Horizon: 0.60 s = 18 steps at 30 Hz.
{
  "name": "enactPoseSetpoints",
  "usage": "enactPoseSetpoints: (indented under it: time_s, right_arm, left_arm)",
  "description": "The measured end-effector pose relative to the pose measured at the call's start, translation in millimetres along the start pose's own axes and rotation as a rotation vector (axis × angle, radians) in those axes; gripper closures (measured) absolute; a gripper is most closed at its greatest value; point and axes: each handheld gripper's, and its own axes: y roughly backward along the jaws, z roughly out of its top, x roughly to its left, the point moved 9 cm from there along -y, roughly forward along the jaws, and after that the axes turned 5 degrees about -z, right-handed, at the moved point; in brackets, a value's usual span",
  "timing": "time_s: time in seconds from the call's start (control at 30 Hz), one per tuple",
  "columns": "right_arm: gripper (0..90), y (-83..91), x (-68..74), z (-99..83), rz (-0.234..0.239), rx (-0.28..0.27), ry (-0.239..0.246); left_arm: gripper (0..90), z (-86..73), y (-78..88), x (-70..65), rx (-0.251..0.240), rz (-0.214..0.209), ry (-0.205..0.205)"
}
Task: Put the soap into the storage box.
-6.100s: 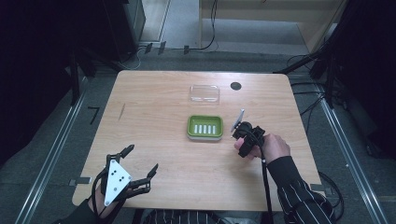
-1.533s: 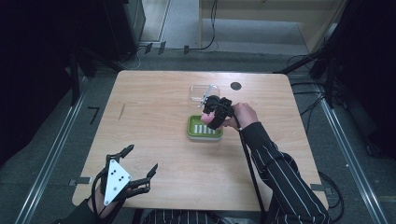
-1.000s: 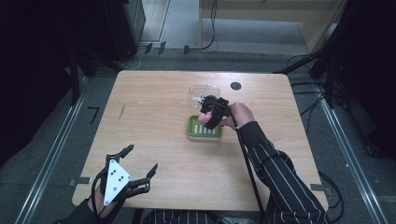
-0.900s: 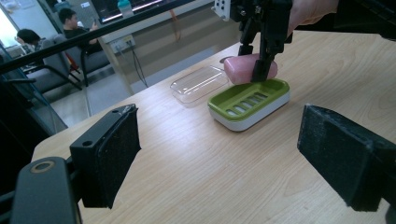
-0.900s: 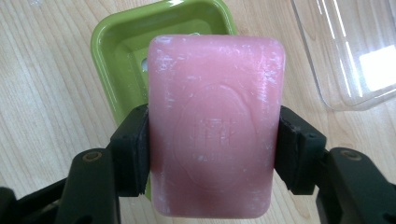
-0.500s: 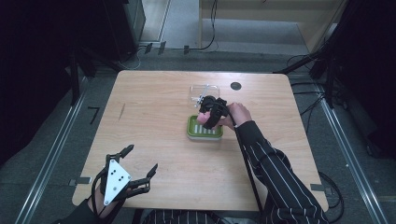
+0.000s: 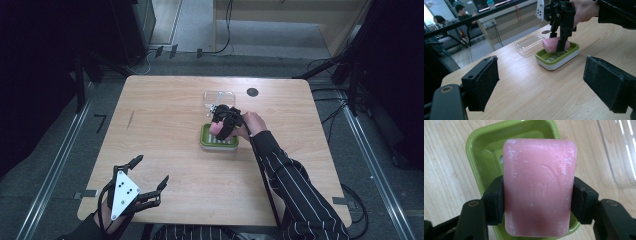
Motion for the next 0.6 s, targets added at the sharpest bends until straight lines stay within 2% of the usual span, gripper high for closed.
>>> enactPoseSetpoints:
  time_s: [0.13, 0.27, 0.6]
  right_arm:
    - [38.5, -3.6, 0.0, -0.5, 0.003, -0.001, 0.01]
    - [38.5, -4.4, 0.0, -1.5, 0.01, 0.0, -0.006]
    - [38.5, -10.7, 1.6, -2.8, 0.026, -0.002, -0.006]
  left_arm:
    - [13.3, 0.0, 0.0, 0.0, -0.001, -0.001, 0.0]
    - [13.2, -0.1, 0.2, -0.1, 0.0, 0.0, 0.001]
    - [13.3, 0.1, 0.2, -0.1, -0.002, 0.0, 0.002]
